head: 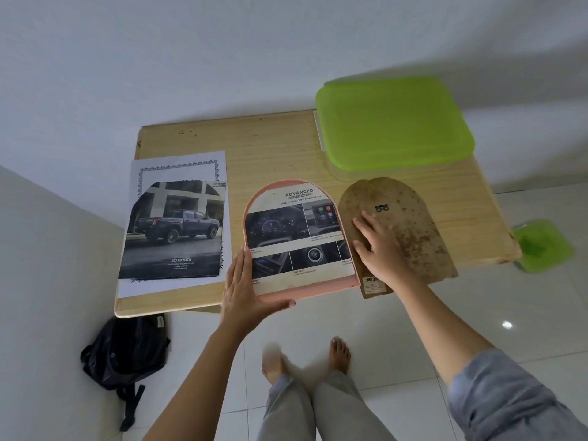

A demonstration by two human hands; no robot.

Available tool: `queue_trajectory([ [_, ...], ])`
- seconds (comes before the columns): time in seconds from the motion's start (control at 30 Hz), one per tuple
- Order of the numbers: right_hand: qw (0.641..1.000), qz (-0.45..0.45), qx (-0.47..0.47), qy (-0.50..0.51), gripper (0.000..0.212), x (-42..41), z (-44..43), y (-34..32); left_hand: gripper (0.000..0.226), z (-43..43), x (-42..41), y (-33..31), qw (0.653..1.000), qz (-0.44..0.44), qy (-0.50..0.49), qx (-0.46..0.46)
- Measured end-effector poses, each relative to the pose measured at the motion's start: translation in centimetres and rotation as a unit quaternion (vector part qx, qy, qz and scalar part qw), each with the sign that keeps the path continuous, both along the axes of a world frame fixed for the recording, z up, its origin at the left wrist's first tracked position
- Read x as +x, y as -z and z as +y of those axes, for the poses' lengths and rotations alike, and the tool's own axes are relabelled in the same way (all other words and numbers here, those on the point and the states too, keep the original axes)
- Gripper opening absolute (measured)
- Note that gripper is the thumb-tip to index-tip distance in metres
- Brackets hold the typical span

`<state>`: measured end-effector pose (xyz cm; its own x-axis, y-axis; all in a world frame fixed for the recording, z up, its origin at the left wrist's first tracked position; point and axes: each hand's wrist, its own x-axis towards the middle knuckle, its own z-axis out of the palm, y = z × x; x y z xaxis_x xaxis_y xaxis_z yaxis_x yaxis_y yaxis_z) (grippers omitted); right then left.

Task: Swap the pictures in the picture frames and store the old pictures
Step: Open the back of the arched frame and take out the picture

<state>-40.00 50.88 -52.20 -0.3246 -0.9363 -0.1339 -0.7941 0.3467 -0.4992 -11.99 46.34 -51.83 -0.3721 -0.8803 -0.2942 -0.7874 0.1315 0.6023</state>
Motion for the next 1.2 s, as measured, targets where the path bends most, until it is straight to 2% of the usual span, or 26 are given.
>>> queue_trajectory([
  [0.17,0.990,-0.094,-0.100,0.030,0.046,5.5,0.2,-1.7,0.137,0.1,0.0,-0.1,1.000,0.004,-0.005,-0.005],
  [0.27,0.993,-0.089,-0.077,0.017,0.048,8.6,0.5,-1.4,0.140,0.1,0.0,0.0,1.000,0.000,-0.001,-0.008],
  [0.57,0.997,-0.004,0.019,0.077,0.069,10.9,-0.3,-0.5,0.137,0.0,0.3,0.4,1.000,-0.003,0.010,-0.010],
  [0.83,0.980,-0.071,-0.075,0.169,0.068,11.4,-0.4,-0.5,0.137,0.0,0.4,0.5,1.000,0.000,0.016,-0.012],
  [1.2,0.966,-0.119,-0.108,0.205,0.057,11.0,-0.9,-1.6,0.136,0.0,0.4,0.6,1.000,-0.004,0.020,-0.011],
])
